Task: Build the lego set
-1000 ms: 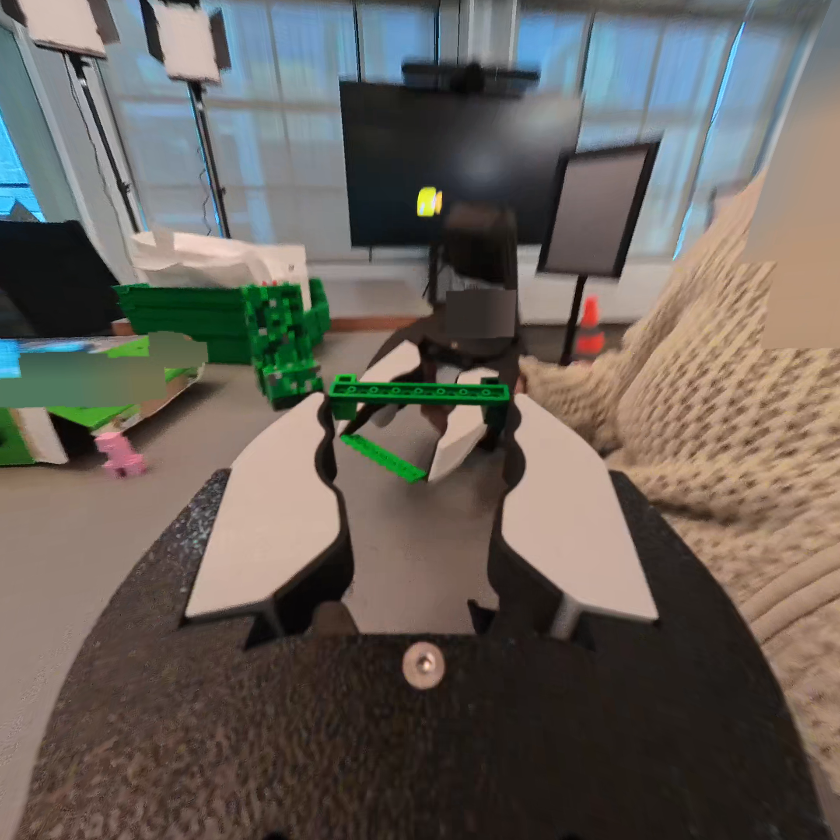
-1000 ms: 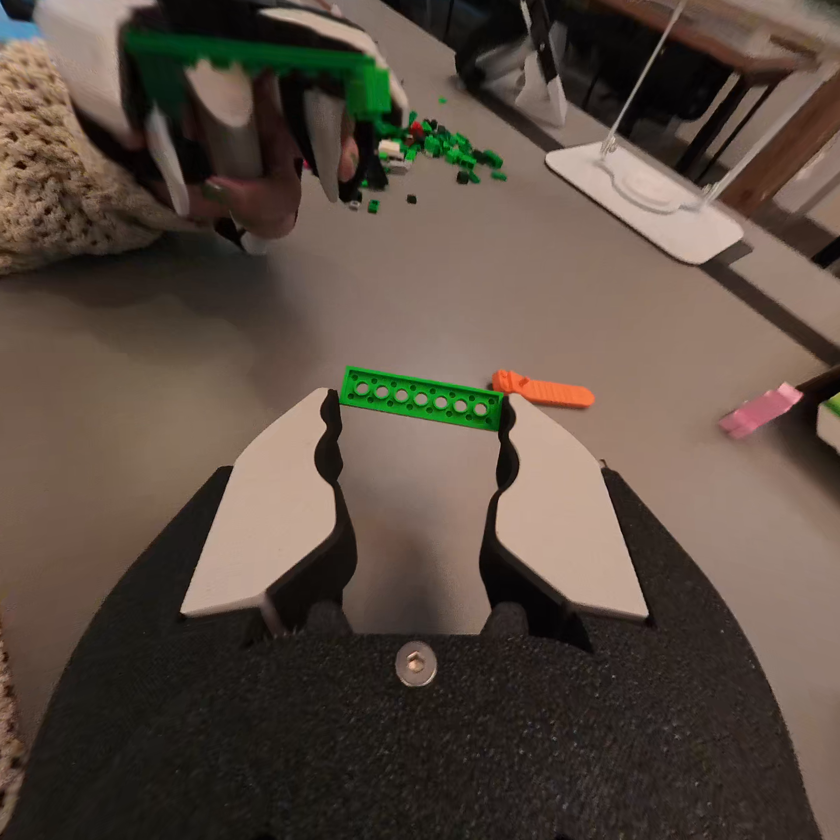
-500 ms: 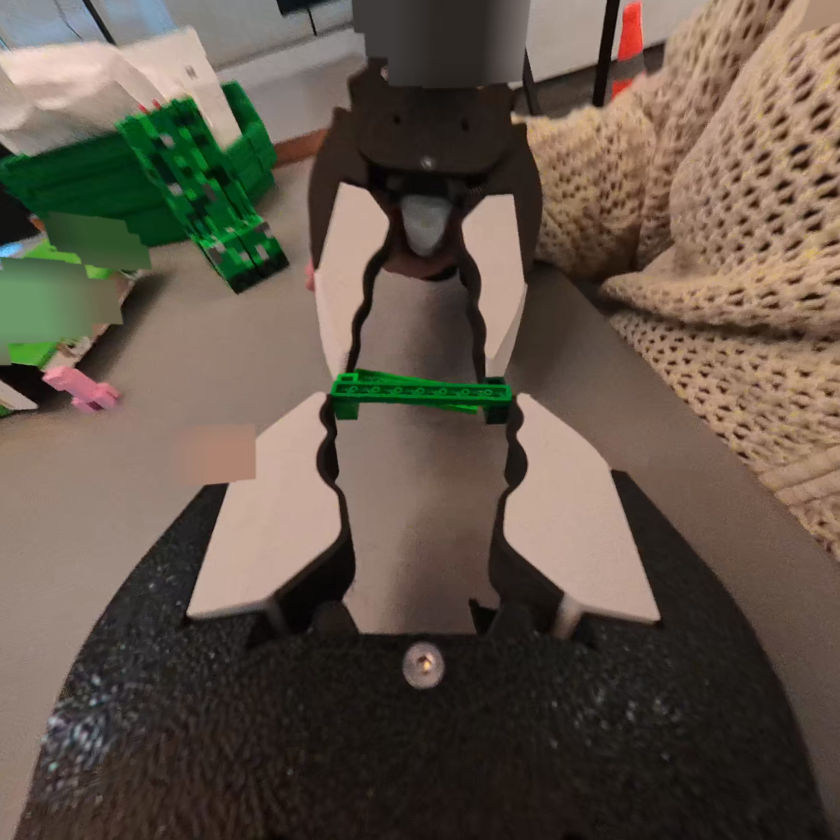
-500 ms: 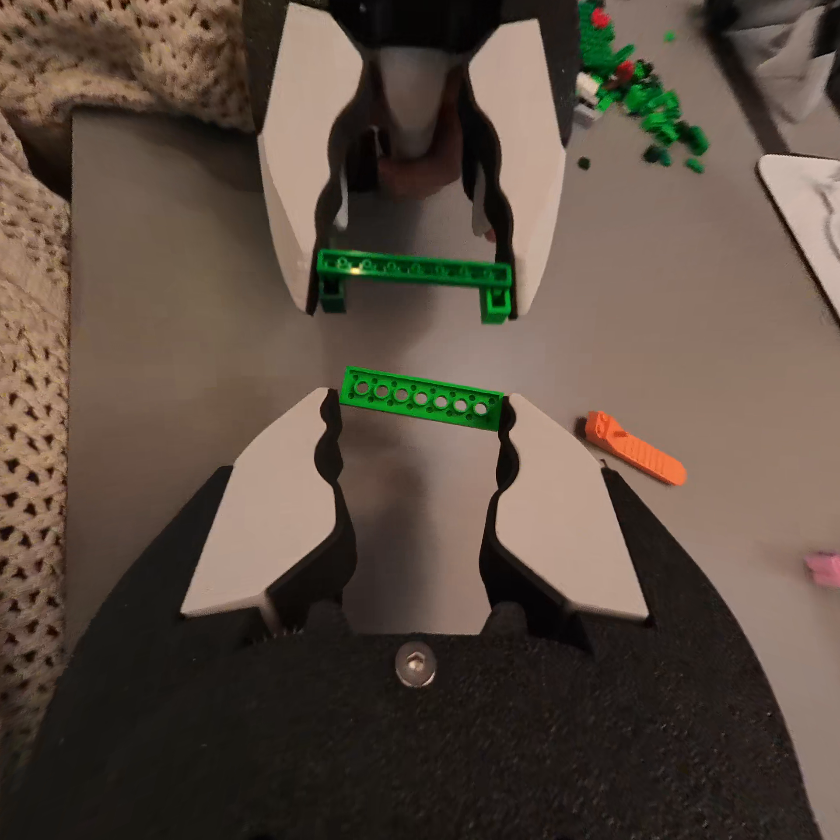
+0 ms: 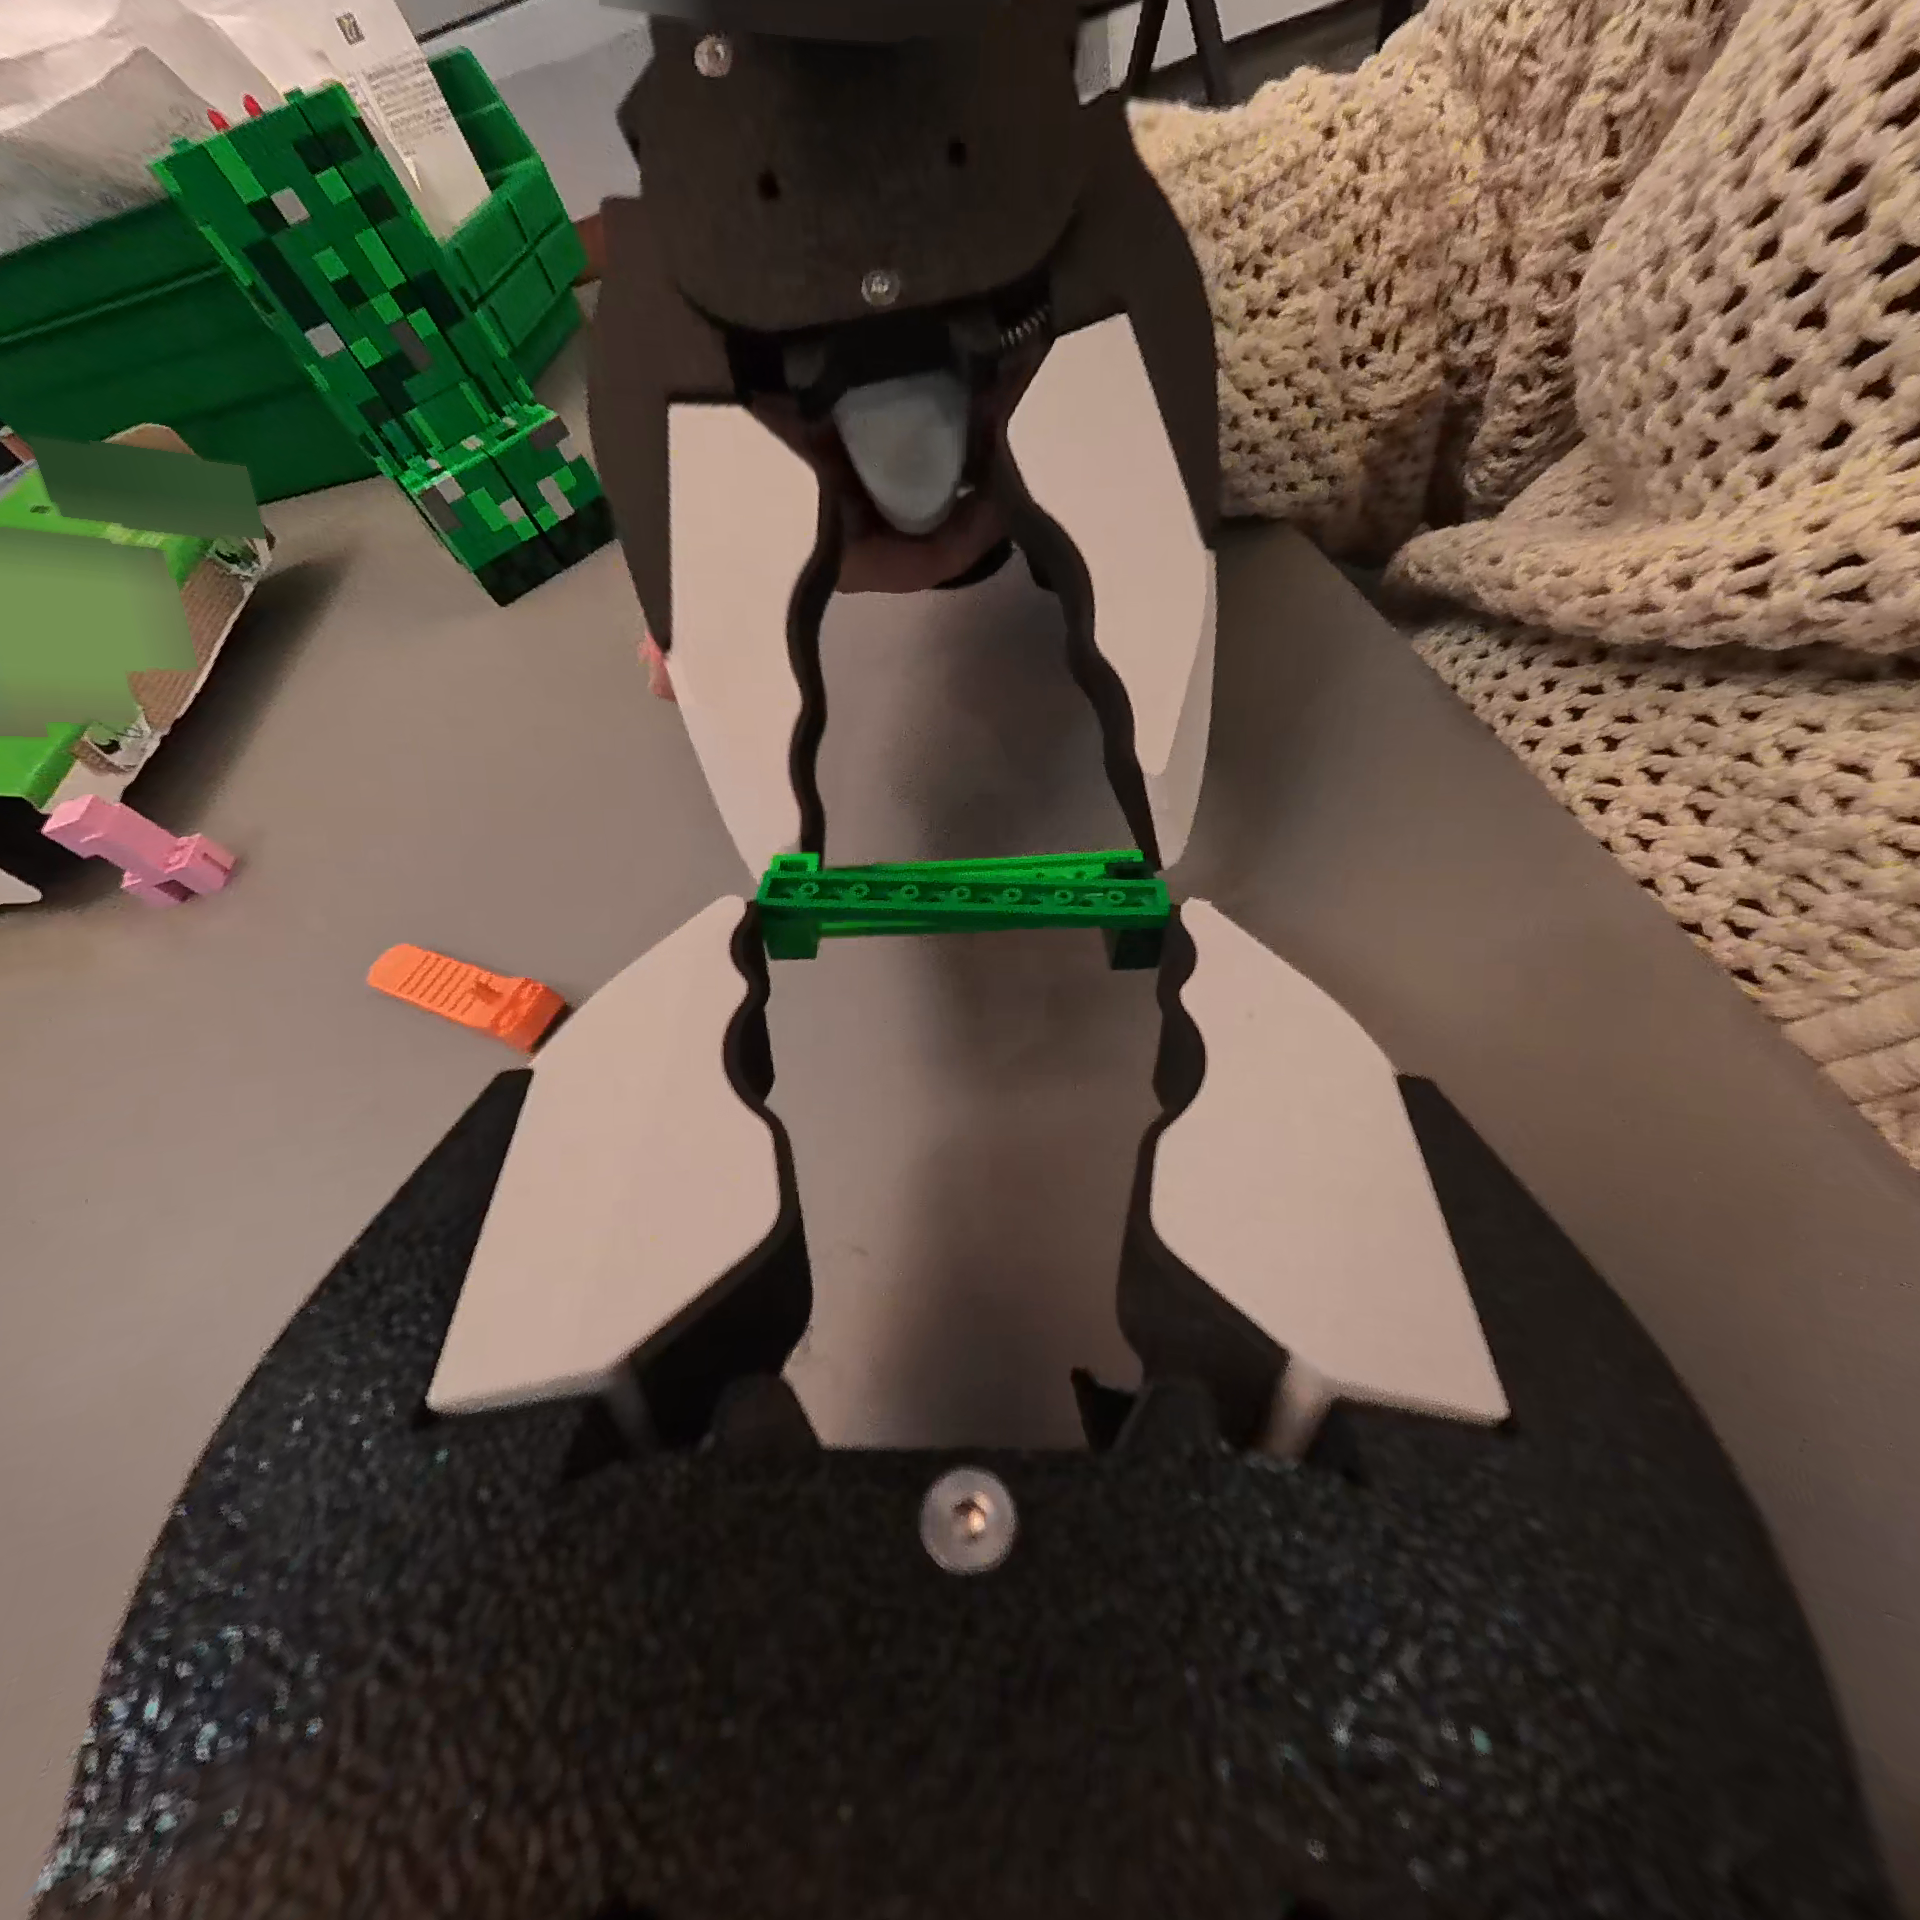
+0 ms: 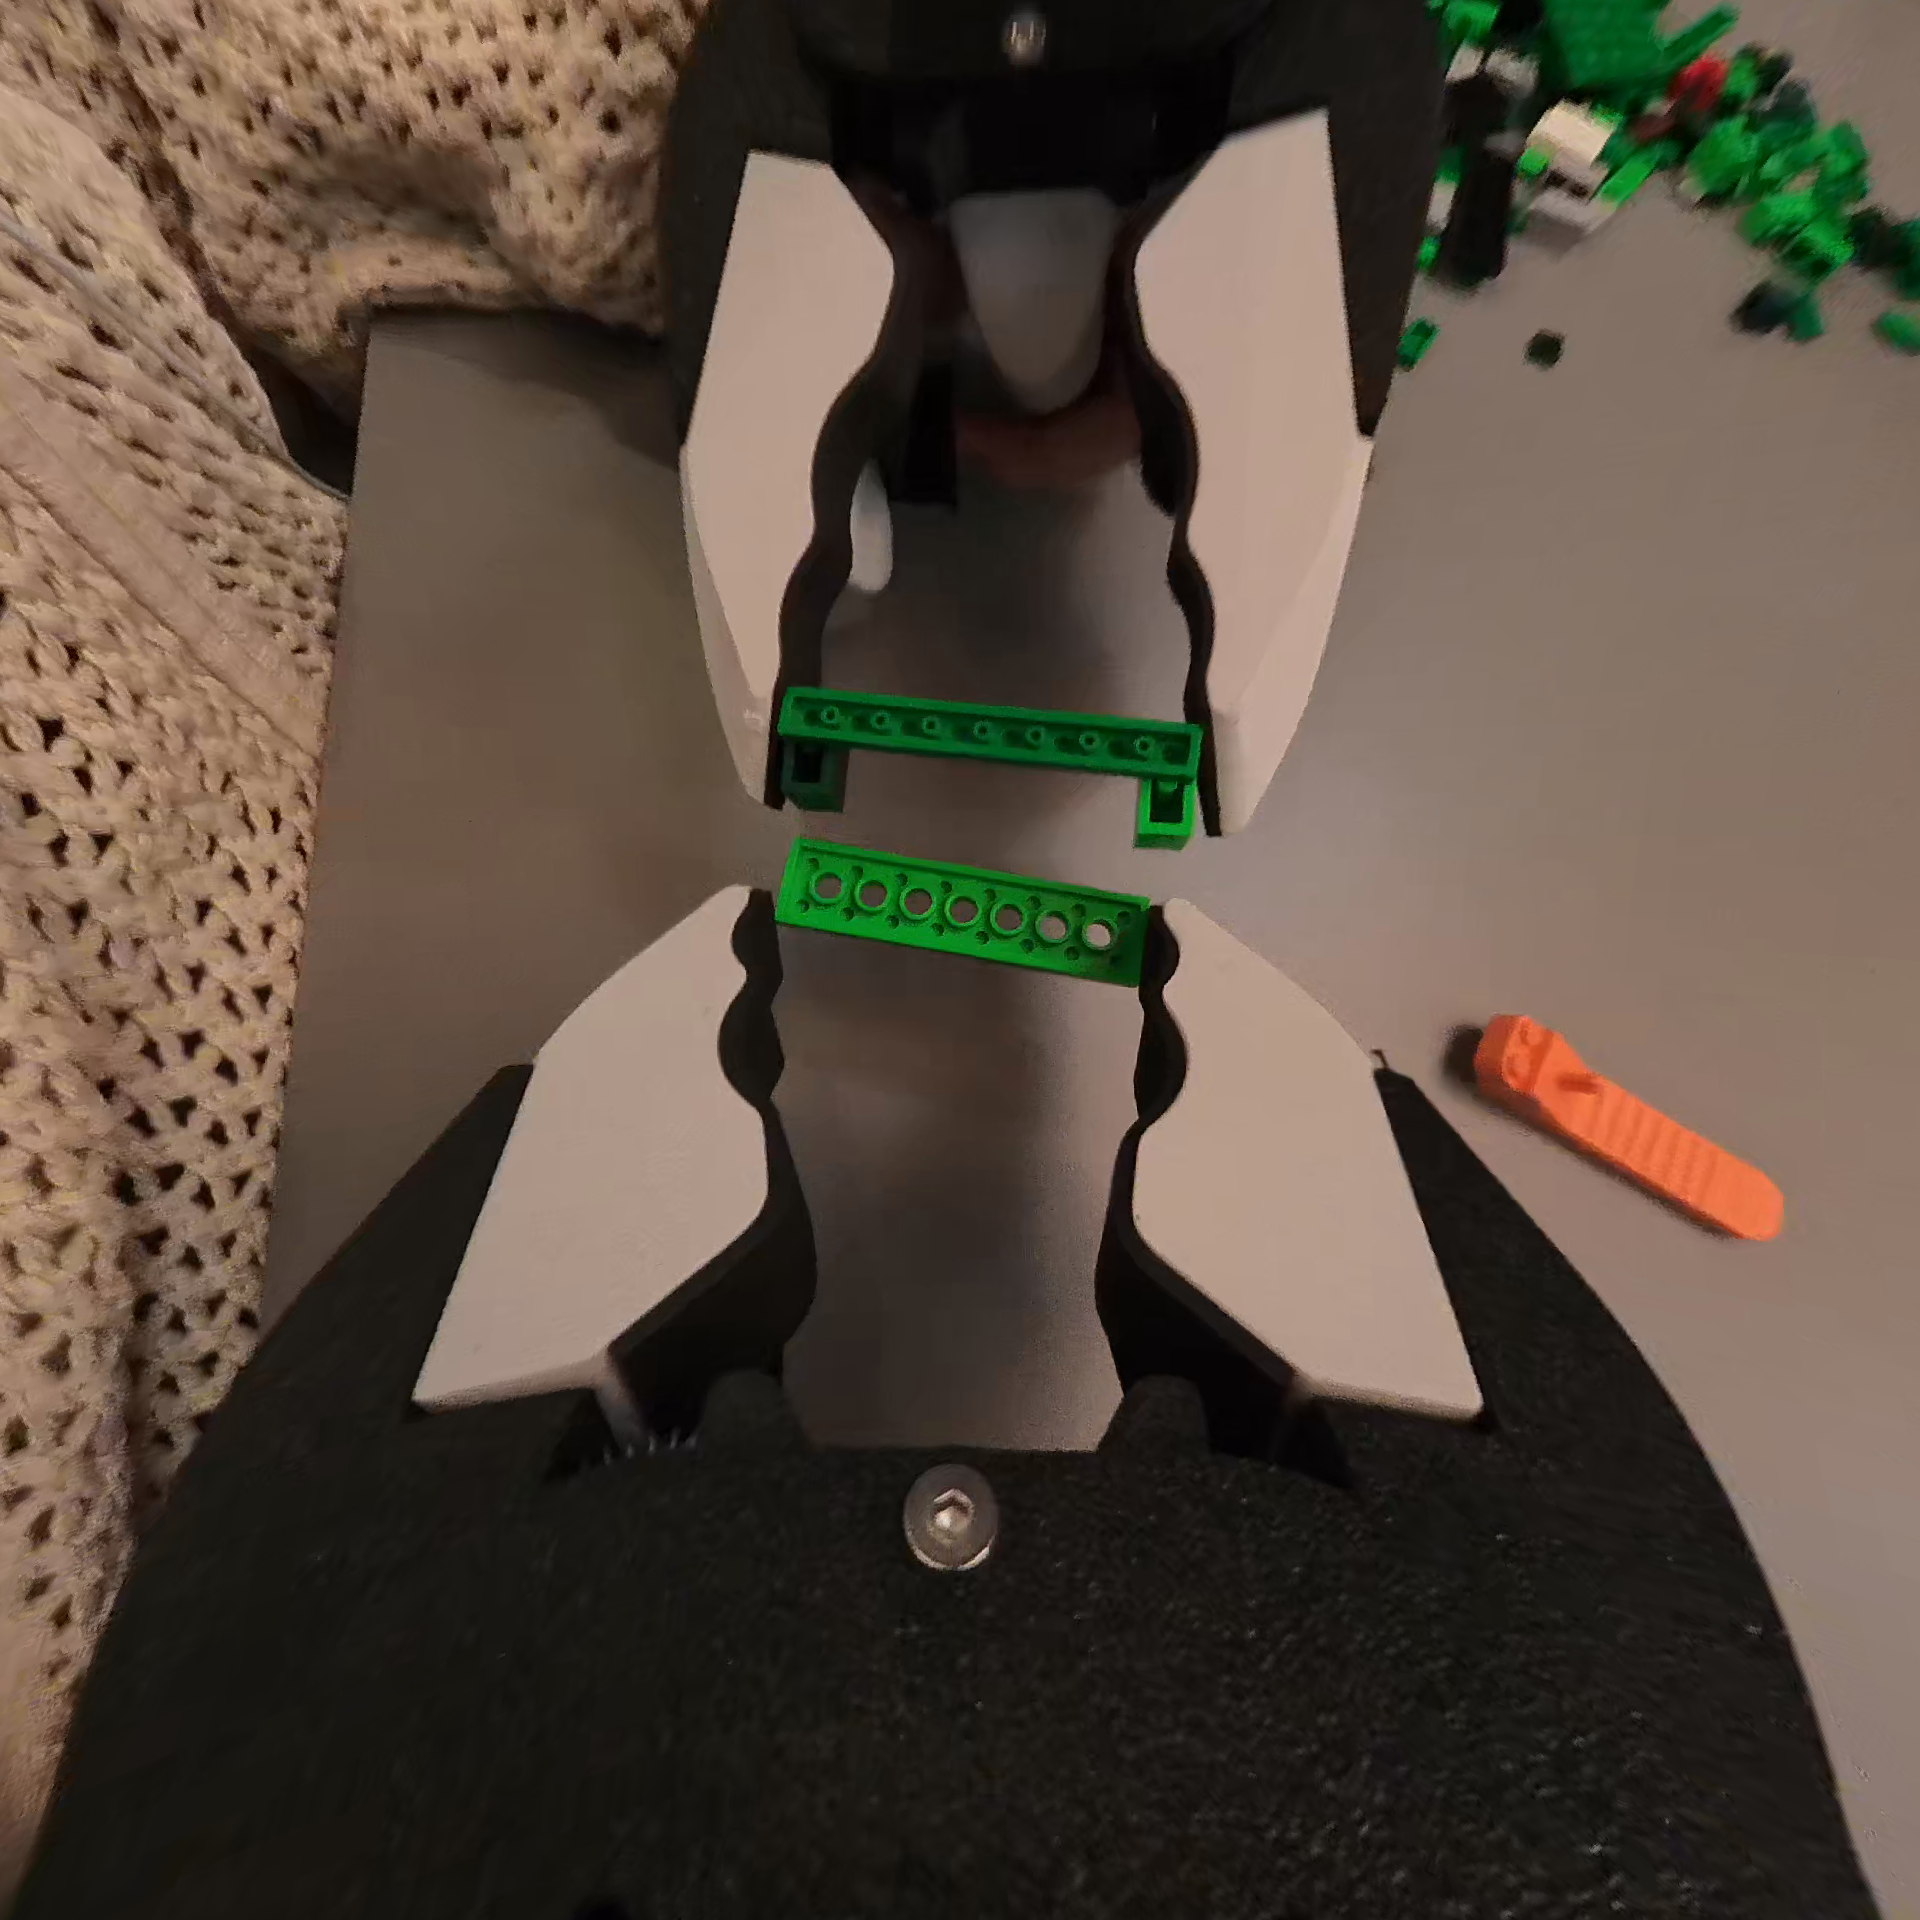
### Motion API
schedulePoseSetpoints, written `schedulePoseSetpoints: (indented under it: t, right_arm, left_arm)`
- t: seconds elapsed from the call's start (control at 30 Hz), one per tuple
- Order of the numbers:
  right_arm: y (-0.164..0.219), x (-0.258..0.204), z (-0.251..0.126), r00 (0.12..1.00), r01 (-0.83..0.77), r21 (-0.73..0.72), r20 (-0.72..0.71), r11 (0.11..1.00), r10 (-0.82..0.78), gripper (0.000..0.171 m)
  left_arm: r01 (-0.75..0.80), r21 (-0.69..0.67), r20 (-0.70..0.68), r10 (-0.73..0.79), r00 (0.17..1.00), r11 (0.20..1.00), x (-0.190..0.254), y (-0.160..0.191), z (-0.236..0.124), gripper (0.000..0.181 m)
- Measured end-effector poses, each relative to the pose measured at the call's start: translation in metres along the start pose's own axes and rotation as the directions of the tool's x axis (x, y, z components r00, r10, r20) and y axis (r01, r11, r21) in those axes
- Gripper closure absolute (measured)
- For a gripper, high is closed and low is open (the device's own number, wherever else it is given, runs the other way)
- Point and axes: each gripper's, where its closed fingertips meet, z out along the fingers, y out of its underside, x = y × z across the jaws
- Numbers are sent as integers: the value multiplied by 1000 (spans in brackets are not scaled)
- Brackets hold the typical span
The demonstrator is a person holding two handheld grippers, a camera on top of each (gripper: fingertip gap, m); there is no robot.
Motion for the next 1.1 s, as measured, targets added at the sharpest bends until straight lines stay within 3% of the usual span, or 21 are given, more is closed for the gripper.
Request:
schedulePoseSetpoints:
  t: [0.37, 0.77, 0.97, 1.1]
  right_arm:
    - [25, 2, 16, 1000, -1, -93, 26, 996, 4, 103]
    - [35, -4, 4, 995, -97, -72, -22, 993, 95, 98]
    - [27, -1, -4, 993, -89, 6, -72, 996, 90, 100]
    - [8, 7, -17, 991, -59, 140, -114, 988, 75, 122]
  left_arm:
    - [5, -60, -20, -6, 1000, 998, 4, 7, 4, 109]
    - [4, -87, -40, -8, 999, 996, 8, 10, 5, 109]
    - [4, -94, -51, -9, 999, 996, 12, 9, 8, 109]
    - [-6, -102, -58, 0, 998, 995, 14, 9, 11, 109]
